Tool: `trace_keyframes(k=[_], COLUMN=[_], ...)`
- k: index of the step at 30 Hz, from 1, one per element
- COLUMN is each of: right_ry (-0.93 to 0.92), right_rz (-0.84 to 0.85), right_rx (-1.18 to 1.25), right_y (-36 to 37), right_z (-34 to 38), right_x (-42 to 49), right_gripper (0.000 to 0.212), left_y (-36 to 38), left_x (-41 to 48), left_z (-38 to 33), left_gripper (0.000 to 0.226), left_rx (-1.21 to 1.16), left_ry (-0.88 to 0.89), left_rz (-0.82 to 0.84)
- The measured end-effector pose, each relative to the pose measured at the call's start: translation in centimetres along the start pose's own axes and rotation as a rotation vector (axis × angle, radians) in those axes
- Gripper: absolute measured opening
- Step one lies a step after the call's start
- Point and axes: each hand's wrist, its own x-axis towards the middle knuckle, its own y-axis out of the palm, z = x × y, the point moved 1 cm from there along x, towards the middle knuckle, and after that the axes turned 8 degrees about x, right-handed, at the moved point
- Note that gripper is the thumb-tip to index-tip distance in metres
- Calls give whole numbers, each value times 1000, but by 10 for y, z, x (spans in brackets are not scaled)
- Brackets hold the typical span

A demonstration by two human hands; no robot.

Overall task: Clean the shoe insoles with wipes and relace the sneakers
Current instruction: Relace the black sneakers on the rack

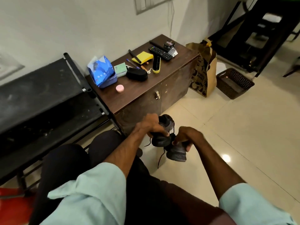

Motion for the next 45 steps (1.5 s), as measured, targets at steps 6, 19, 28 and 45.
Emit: trace_keyframes(k=[6, 19, 28, 45], right_ry=[-71, -571, -842, -952], right_rz=[14, -394, -636, -675], right_rx=[-82, -350, -319, -25], right_y=[-45, -51, -12, 74], right_z=[67, 231, 317, 383], right_x=[-87, -330, -353, -181], right_gripper=[47, 43, 37, 34], left_y=[-87, -202, -211, -163], left_x=[-99, -350, -411, -281], left_z=[2, 83, 163, 278], left_gripper=[56, 71, 77, 72], left_rx=[120, -114, -197, -255], left_ry=[83, 69, -212, -646], left_rz=[-164, -679, -1059, -1182])
